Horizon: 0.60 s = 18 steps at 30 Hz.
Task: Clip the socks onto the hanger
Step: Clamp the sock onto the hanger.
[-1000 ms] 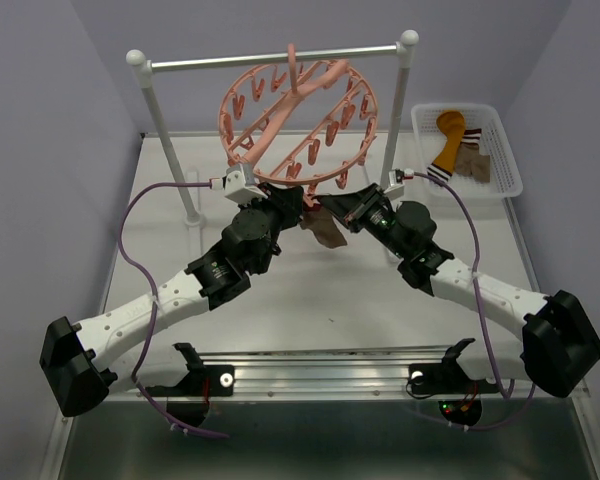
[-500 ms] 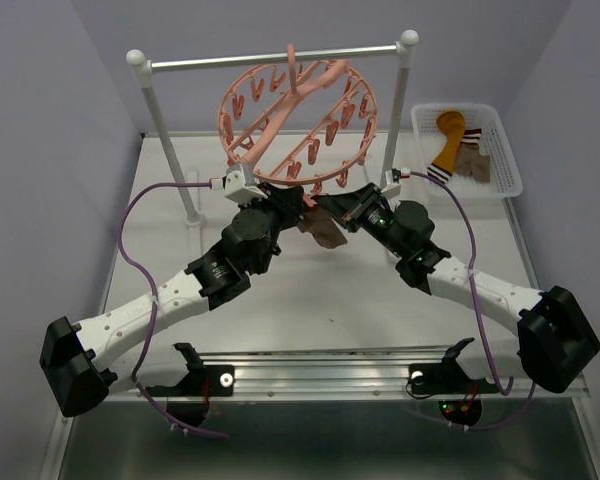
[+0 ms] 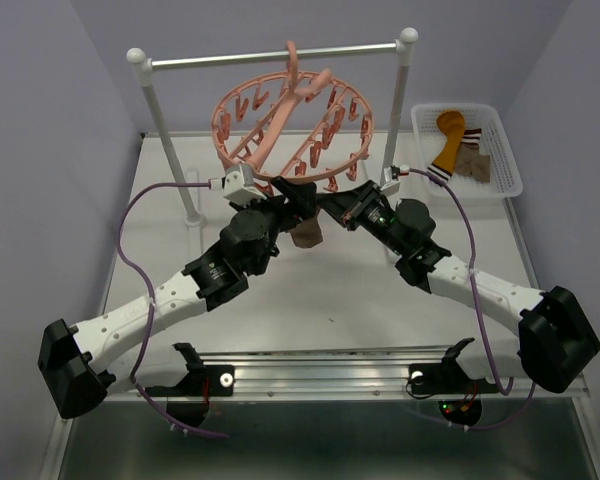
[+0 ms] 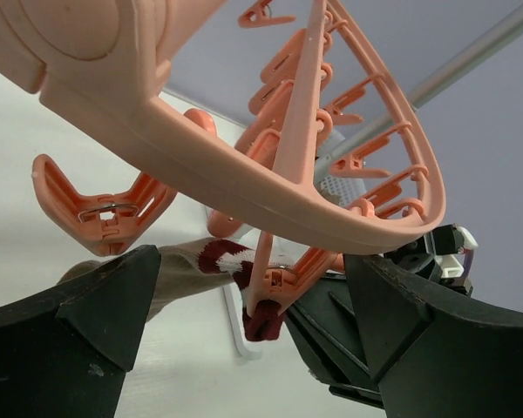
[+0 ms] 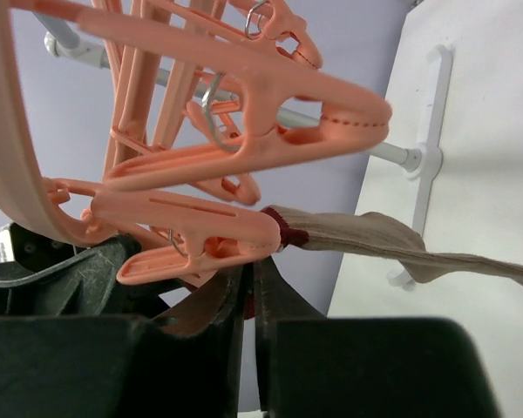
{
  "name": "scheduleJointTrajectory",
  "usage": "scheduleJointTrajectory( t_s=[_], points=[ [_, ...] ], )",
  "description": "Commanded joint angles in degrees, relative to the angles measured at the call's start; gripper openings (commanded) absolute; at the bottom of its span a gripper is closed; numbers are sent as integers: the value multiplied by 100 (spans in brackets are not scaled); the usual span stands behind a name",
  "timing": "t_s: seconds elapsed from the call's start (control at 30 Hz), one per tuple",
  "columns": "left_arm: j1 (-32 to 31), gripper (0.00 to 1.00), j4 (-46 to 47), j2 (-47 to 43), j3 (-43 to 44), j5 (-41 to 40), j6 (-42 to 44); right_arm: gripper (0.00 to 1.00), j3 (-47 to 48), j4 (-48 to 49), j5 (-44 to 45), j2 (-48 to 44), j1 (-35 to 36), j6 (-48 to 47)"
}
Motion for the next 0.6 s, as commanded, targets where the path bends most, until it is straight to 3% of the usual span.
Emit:
scheduleJointTrajectory(
  t_s=[0.0, 0.1, 0.2, 0.27, 0.4, 0.57],
  points=[
    [30, 99, 280, -240, 215, -167, -10, 36, 294, 119, -68, -28, 63, -51],
    [30, 99, 157, -302, 215, -298, -18, 70, 294, -110, -25, -124, 63, -156],
    [30, 99, 122, -390, 189, -448, -36, 87, 251, -347, 142, -256, 63, -296],
    [30, 99, 61, -416, 198, -544, -53, 88, 215, -558, 335, -370, 63, -341],
    [30, 99, -98, -522, 215, -817, -62, 100, 110, -962, 643, -800, 63, -674],
    [39, 99, -212, -680, 215, -1309, 25, 100, 110, -1832, 1442, -1266, 63, -1114]
  ],
)
